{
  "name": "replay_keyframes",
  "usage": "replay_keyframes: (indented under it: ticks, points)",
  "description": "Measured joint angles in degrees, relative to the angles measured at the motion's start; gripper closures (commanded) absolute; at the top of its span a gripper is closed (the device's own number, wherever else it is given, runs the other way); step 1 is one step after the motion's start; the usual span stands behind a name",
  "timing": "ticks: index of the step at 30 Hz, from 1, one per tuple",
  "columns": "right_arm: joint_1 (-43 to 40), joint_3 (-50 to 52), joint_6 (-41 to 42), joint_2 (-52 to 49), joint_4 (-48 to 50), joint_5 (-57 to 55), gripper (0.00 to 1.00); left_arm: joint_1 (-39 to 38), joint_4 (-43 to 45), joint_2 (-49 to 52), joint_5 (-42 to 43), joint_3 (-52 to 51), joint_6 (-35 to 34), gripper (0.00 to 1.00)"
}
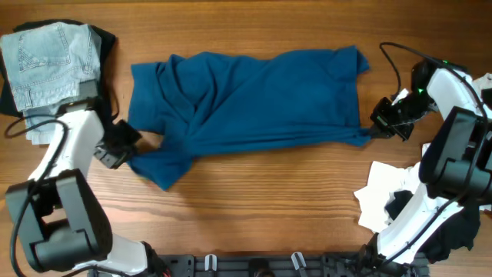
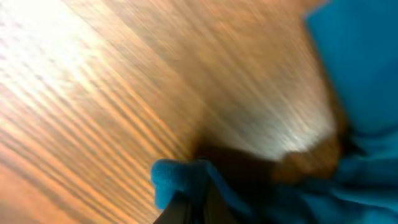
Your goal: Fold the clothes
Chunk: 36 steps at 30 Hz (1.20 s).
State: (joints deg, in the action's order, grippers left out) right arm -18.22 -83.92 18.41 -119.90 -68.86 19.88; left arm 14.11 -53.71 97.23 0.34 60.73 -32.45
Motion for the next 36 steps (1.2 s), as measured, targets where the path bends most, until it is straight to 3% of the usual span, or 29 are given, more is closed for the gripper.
replay_keyframes:
  ticks: [10,19,32,36]
  points:
    - [-1.29,0.02,3.74,0.00,3.06,-6.95,0.96,2.71,-6.03,0.00,2.95,-1.03,0.42,0.96]
    - [-5.14,0.02,4.52,0.00,1.81,-9.81,0.96,-6.08,-7.06,-0.02,13.33,-12.39,0.42,0.96]
    - [-5.14,0.02,4.28,0.00,1.20,-10.97,0.96,-15.87,-10.10,-0.02,25.59,-16.57,-0.04,0.96]
    - [-5.14,0.02,4.28,0.00,1.81,-11.04,0.96,-21.29,-4.20,-0.02,25.16,-16.81,-3.06,0.96]
